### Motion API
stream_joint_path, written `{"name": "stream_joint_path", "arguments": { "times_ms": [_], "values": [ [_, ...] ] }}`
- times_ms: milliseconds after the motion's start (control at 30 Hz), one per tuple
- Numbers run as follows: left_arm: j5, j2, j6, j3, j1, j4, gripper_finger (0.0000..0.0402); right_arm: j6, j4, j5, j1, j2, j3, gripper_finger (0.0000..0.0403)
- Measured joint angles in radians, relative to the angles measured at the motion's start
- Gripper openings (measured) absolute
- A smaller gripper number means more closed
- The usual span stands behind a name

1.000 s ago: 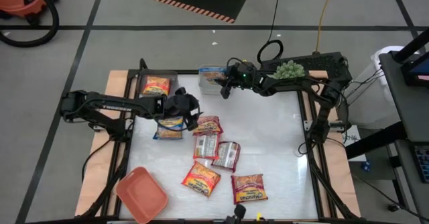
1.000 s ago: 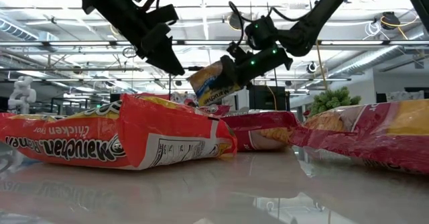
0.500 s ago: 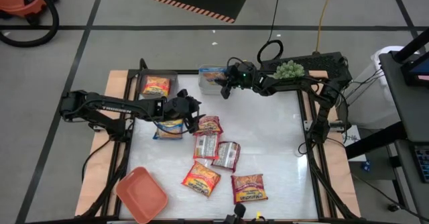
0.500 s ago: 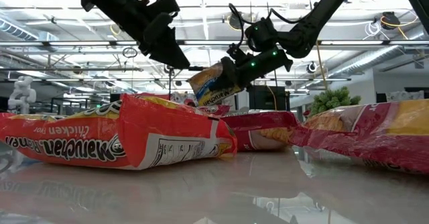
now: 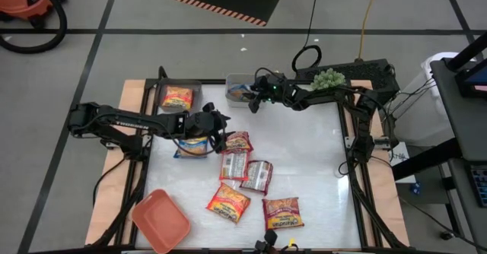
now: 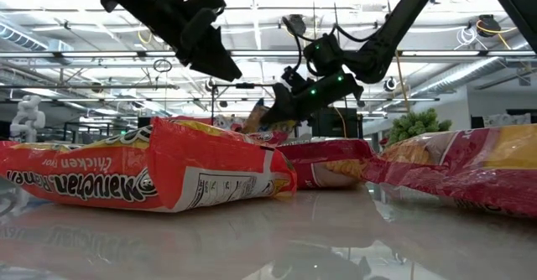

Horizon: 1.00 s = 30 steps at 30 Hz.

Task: Sort Maruchan noodles
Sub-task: Put the right blue noodle pack into the gray bin

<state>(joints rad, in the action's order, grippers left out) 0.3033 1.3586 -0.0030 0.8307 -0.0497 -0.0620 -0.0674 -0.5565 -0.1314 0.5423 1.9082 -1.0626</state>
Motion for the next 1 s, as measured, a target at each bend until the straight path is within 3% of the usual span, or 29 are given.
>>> {"name": "stream_joint_path", "arguments": {
  "times_ms": [167,600,1000],
  "values": [
    [0.000,0.000,0.017,0.000,0.000,0.001,0.0271,0.006,0.010,0.005,0.002,0.000,0.000,0.0171],
    [0.000,0.000,0.018,0.000,0.000,-0.015,0.0271,0.029,0.030,0.210,0.012,-0.003,0.000,0.0171],
    [0.001,0.000,0.011,0.000,0.000,-0.018,0.0271,0.038,-0.001,0.290,0.032,-0.027,0.000,0.0171]
  ]
}}
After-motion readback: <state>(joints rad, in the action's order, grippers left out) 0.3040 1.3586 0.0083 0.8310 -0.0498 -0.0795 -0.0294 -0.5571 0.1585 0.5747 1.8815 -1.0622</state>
